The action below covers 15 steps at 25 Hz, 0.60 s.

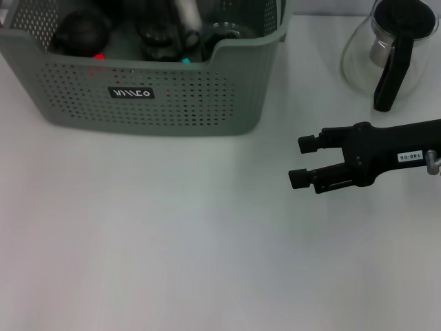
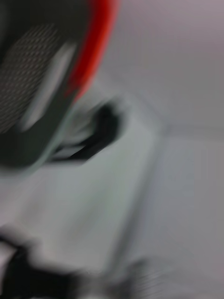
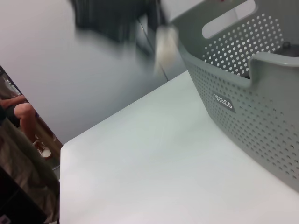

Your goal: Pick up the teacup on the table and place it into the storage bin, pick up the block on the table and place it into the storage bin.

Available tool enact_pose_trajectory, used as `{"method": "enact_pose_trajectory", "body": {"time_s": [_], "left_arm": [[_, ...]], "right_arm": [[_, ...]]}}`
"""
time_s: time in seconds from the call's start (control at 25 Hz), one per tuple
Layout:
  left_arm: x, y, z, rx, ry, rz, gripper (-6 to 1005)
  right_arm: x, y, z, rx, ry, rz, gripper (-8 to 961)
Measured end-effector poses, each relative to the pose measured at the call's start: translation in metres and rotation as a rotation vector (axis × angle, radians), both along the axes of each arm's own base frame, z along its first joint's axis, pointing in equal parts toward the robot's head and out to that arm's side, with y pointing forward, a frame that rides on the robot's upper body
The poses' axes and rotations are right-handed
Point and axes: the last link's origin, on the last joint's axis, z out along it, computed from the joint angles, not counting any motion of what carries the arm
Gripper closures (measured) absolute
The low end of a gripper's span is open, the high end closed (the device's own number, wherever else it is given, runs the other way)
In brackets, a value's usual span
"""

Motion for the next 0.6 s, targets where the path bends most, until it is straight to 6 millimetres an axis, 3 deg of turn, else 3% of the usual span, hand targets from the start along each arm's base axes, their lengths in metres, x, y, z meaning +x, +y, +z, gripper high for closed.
{"method": "enact_pose_trajectory", "body": {"time_s": [0.12,0.2,0.32,0.4,0.6], "left_arm": [[-0.011,0.030,0.045,0.160,-0.148,0.076,729],[-0.025,0.050,0.059,0.238,-0.194,0.146,719],[-0.041,0.069,0.053,0.304,-0.176,0.222,704],[-0.047,0.074,0.038,0.321,-0.125,0.239,694],[-0.049,0.084,0.014,0.386,-0.037,0.270,669]], "right_arm": [[-0.001,0.000,0.000,-0.002,-0.001,0.012,12],[-0.002,0.000,-0.001,0.001,-0.001,0.024,12],[-0.002,0.000,-0.001,0.002,0.001,0.035,12],[-0.003,0.000,-0.001,0.001,0.000,0.037,12],[-0.004,0.000,0.000,0.003,-0.002,0.050,12]]}}
